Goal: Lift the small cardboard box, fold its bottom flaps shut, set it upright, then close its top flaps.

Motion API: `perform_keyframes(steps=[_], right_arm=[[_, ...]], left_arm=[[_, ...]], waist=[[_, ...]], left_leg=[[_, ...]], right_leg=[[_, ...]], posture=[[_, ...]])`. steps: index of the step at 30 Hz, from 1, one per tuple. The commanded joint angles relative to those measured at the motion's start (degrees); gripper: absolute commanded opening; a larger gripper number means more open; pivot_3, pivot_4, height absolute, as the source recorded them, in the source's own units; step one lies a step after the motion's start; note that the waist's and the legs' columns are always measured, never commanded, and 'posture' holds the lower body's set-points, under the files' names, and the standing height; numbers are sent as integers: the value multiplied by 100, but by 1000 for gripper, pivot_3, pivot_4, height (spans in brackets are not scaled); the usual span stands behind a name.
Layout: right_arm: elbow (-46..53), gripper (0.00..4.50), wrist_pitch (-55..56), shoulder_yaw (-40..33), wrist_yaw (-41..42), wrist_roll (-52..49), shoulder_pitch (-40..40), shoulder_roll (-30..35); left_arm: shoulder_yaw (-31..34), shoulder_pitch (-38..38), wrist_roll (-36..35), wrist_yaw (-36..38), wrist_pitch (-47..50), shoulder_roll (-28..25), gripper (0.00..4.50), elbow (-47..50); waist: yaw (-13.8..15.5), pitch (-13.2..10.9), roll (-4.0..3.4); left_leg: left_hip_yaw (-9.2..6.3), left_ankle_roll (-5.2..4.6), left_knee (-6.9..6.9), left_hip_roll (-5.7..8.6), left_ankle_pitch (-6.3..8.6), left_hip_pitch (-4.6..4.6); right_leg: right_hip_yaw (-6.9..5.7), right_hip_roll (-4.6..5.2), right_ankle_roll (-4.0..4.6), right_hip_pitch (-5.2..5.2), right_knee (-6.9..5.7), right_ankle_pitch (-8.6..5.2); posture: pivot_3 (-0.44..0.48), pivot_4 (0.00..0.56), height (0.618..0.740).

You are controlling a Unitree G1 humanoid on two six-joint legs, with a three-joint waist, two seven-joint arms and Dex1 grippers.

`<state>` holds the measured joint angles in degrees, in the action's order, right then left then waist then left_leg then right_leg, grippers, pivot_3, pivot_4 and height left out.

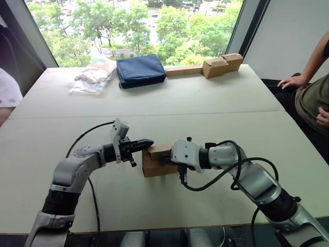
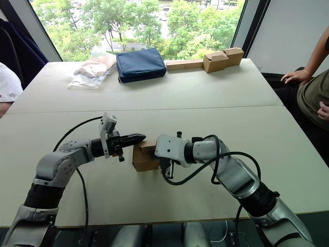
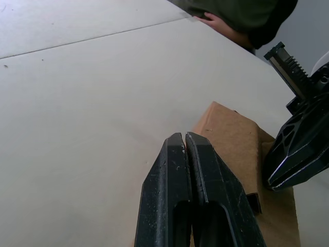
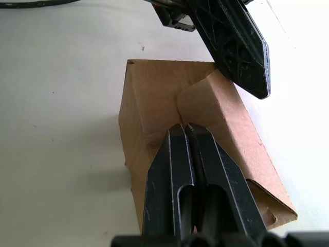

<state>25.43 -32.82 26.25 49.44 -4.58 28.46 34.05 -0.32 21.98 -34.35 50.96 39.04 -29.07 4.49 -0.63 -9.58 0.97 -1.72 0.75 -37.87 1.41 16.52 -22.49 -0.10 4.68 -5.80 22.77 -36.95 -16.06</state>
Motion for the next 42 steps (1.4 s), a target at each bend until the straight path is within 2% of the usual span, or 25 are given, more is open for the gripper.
perform_keyframes(steps=[1, 16, 26, 30, 34, 42], right_arm=[[-43, 0, 13, -23, -41, 160, 133, -17], [-194, 0, 8, -24, -43, 296, 230, -218], [279, 0, -492, -579, 215, -493, -7, -164], [265, 0, -735, -1197, 70, -961, -41, -267], [39, 0, -704, -1384, -63, -1017, 64, -297], [-232, 0, -442, -1125, -136, -871, 100, -353]], left_arm=[[-17, -92, 51, 52, -11, -31, 57, -26], [-145, -78, 14, -109, 309, -111, 57, 573], [-716, 137, 687, 64, 37, -605, 57, 771], [-297, 310, 336, -91, 257, -467, 57, 816], [107, 530, -124, -249, 678, -438, 57, 1108], [-227, 407, -31, -238, 834, -736, 57, 1690]], waist=[[0, 0, 0], [1, 0, 0], [5, 0, 0], [4, 0, 0], [0, -1, 0], [-8, -1, 0]], left_leg=[[0, 0, 0, 0, 0, 0], [0, 0, 0, 0, 0, 0], [0, 0, 1, 0, 0, 0], [-1, -1, 1, 0, 1, 0], [-1, -1, 1, -1, 1, -2], [0, -1, 4, 0, 0, -1]], right_leg=[[0, 0, 0, 0, 0, 0], [0, 1, 0, 0, 0, 0], [1, 2, 0, -1, 1, 0], [1, 5, 0, -2, 3, 0], [1, 4, 0, 0, 2, 0], [2, 2, 0, 1, 3, 0]], posture=[[0, 150, 740], [0, 150, 740], [0, 150, 740], [0, 150, 740], [0, 150, 740], [0, 150, 740]])
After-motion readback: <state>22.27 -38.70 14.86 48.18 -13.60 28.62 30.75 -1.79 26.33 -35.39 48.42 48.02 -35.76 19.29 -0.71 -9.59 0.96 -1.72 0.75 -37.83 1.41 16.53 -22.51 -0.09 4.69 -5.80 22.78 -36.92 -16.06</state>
